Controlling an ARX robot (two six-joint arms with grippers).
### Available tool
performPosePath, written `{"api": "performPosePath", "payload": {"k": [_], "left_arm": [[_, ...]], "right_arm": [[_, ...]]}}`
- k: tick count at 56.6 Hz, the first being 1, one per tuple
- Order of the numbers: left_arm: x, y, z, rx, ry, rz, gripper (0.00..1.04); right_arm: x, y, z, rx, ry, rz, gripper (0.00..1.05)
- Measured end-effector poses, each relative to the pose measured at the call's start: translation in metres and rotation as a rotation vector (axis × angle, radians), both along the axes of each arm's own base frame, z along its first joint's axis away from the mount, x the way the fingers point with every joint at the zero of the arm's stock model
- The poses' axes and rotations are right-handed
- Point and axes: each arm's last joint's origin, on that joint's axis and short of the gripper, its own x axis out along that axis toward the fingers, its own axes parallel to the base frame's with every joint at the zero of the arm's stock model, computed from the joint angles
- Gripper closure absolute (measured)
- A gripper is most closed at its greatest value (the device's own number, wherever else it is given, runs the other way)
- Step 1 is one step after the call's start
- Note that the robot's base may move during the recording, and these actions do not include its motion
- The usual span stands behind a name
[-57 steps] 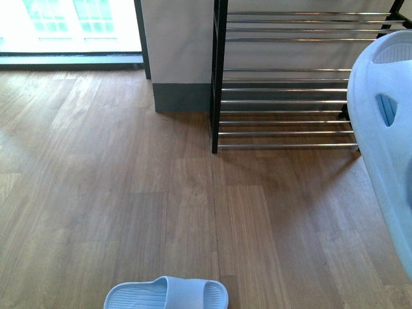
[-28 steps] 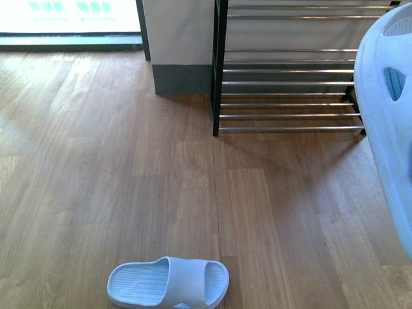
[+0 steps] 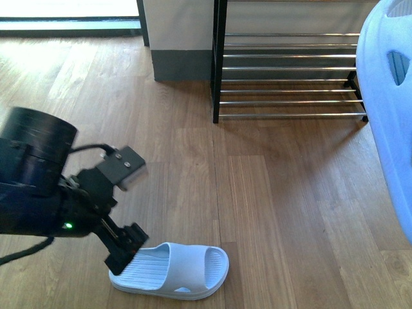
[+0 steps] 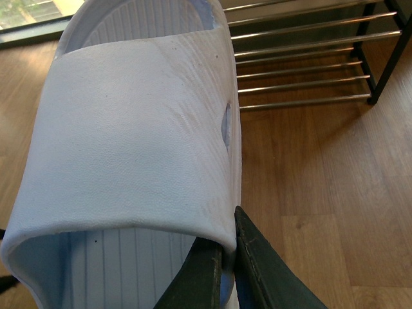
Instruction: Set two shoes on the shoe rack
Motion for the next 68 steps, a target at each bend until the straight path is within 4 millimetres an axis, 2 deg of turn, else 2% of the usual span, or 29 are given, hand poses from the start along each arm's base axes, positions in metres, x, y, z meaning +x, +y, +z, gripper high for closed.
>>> {"api": "performPosePath", "payload": {"k": [10,15,25,34,48,50,54,60,68], "left_arm": [[0.001,-0.036,-0.060,0.093,0.184,-0.238,0.09],[-0.002,-0.046,-0.075,0.100,0.221,-0.289,0.09],[-0.007,-0.061,-0.099,0.124,0.250,-0.356,0.09],[-0.008,-0.066,-0.124,0.155,0.251,-0.373,0.09],[-0.011,-0.074,-0.142,0.151,0.270,-0.375,0.09],[-0.011,-0.076,-0.143,0.150,0.271,-0.376,0.12],[-0.012,-0.080,-0.146,0.132,0.284,-0.370,0.27],[-0.011,-0.082,-0.147,0.131,0.283,-0.359,0.39],[-0.007,-0.083,-0.146,0.125,0.275,-0.319,0.66]], "right_arm": [[0.000,0.000,0.000,0.000,0.000,0.000,1.03],[0.000,0.000,0.000,0.000,0.000,0.000,1.03],[0.000,0.000,0.000,0.000,0.000,0.000,1.03],[0.000,0.000,0.000,0.000,0.000,0.000,1.03],[0.000,0.000,0.000,0.000,0.000,0.000,1.03],[0.000,0.000,0.000,0.000,0.000,0.000,1.03],[0.000,0.000,0.000,0.000,0.000,0.000,1.03],[0.000,0.000,0.000,0.000,0.000,0.000,1.03],[0.000,0.000,0.000,0.000,0.000,0.000,1.03]]}}
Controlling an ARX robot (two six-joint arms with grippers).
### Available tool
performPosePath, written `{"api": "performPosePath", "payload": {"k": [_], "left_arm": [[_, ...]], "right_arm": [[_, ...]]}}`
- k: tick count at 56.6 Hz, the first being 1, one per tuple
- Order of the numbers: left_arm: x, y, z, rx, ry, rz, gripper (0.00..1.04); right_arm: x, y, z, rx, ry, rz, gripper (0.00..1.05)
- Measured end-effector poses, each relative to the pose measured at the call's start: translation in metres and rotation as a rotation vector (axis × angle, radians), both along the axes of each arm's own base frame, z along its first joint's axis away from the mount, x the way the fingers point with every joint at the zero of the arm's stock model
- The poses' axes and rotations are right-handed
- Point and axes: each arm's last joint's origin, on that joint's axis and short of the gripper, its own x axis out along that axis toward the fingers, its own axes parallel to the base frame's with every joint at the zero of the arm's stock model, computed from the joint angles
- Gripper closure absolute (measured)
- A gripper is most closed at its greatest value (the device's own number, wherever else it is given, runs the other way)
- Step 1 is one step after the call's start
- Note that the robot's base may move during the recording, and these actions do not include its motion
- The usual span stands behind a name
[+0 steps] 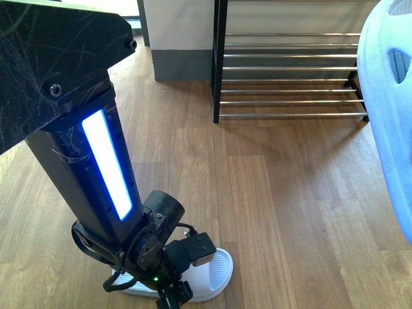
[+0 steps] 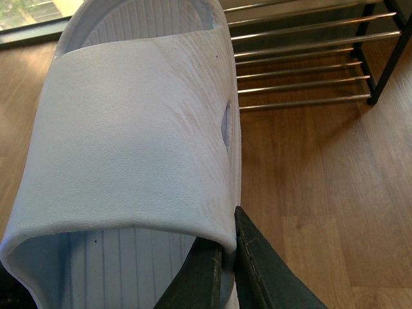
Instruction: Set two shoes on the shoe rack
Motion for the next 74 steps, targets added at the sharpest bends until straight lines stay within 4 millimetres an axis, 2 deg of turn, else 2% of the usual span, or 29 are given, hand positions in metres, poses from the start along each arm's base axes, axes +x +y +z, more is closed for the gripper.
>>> {"api": "performPosePath", "payload": {"k": [3,12,14,22,29,34,39,50,51,62,74], "left_arm": [[0.001,0.000,0.000,0.002,-0.006,0.009,0.72],[0.011,0.002,0.001,-0.005,-0.092,0.116,1.00],[0.013,0.003,0.002,-0.007,-0.105,0.139,1.03],[0.020,0.008,0.007,-0.011,-0.149,0.233,1.03],[0.029,0.015,0.020,-0.005,-0.210,0.340,1.03],[0.043,0.026,0.048,-0.028,-0.298,0.464,1.03],[0.054,0.039,0.088,-0.068,-0.399,0.591,1.03],[0.055,0.061,0.145,-0.119,-0.536,0.759,1.03],[0.053,0.066,0.156,-0.122,-0.564,0.788,1.03],[0.033,0.092,0.205,-0.148,-0.684,0.942,1.03],[-0.022,0.118,0.284,-0.170,-0.864,1.058,1.03]], "right_arm": [[0.000,0.000,0.000,0.000,0.000,0.000,1.03],[0.000,0.000,0.000,0.000,0.000,0.000,1.03],[0.000,0.000,0.000,0.000,0.000,0.000,1.03],[0.000,0.000,0.000,0.000,0.000,0.000,1.03],[0.000,0.000,0.000,0.000,0.000,0.000,1.03],[0.000,0.000,0.000,0.000,0.000,0.000,1.03],[0.000,0.000,0.000,0.000,0.000,0.000,1.03],[0.000,0.000,0.000,0.000,0.000,0.000,1.03],[0.000,0.000,0.000,0.000,0.000,0.000,1.03],[0.000,0.000,0.000,0.000,0.000,0.000,1.03],[0.000,0.000,0.000,0.000,0.000,0.000,1.03]]}}
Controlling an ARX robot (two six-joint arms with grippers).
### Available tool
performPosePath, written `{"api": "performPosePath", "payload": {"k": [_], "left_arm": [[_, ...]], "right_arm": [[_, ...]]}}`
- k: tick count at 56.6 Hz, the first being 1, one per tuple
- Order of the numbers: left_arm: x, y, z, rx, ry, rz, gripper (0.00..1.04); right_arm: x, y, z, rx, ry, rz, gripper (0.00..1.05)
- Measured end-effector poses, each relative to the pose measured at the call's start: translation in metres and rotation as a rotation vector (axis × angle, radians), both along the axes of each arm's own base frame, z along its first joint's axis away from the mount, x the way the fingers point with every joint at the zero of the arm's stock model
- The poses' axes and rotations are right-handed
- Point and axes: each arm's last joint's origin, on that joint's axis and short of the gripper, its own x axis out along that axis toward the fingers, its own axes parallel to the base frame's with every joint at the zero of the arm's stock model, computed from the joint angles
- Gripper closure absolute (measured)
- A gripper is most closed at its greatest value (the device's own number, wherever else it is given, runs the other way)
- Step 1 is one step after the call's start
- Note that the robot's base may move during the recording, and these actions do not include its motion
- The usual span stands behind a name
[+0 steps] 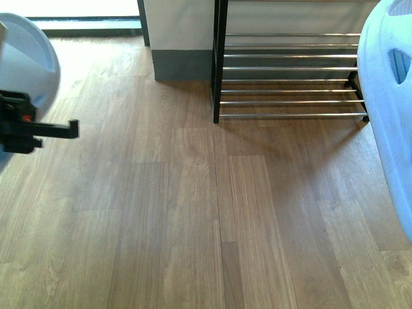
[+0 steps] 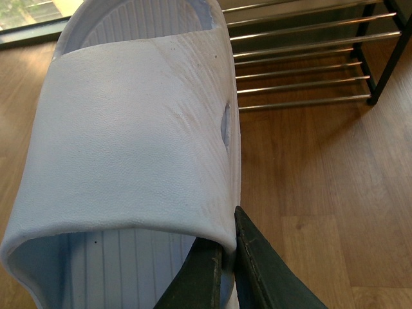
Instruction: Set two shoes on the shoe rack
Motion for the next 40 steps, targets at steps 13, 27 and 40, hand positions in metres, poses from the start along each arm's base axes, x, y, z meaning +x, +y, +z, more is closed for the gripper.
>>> {"api": "performPosePath", "payload": {"k": [13,27,40], "left_arm": [[-0.066,0.017,0.059,0.026,-0.123,0.087,1.03],[-0.073,0.019,0.068,0.019,-0.168,0.092,1.03],[-0.074,0.019,0.068,0.021,-0.167,0.091,1.03]], "right_arm": [[0.000,0.000,0.000,0.000,0.000,0.000,1.03],[0.000,0.000,0.000,0.000,0.000,0.000,1.03],[0.000,0.000,0.000,0.000,-0.001,0.000,1.03]]}}
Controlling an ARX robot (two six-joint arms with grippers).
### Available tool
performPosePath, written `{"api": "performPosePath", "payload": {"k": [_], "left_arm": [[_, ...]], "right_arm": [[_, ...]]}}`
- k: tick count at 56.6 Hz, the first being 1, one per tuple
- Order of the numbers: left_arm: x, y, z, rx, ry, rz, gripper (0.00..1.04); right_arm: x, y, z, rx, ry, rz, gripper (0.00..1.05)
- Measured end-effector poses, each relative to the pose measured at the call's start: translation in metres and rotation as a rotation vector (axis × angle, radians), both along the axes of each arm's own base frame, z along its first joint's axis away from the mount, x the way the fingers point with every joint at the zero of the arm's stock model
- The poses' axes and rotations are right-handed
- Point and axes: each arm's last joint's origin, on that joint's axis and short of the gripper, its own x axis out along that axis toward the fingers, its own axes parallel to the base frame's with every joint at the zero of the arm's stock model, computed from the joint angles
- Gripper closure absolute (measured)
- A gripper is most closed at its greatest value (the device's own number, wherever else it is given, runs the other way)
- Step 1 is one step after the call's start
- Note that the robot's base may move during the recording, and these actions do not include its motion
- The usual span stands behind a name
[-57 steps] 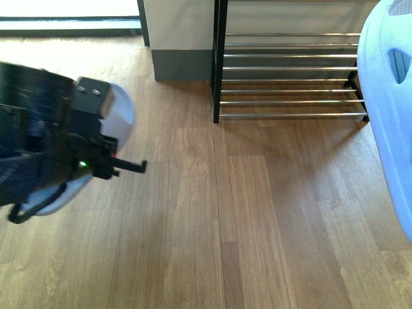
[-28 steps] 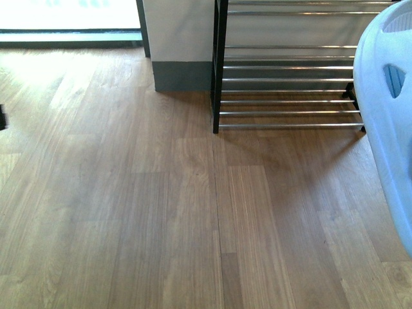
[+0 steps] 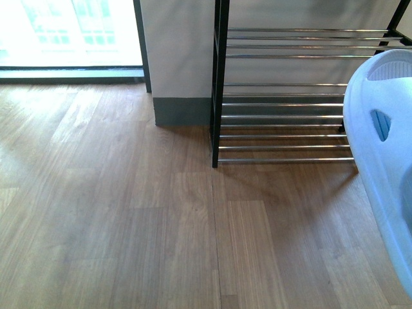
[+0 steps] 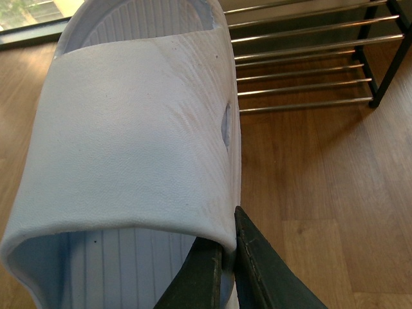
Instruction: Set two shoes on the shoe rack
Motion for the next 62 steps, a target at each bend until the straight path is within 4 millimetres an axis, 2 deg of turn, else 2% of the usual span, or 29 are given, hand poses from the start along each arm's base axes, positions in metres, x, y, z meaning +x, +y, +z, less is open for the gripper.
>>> {"api": "performPosePath", "payload": {"k": [62], "left_arm": [[0.0000,0.0000,-0.0001,0.000,0.001,0.000,1.03]], "right_arm": [[0.0000,0.0000,-0.0001,0.000,0.000,0.000,1.03]]}}
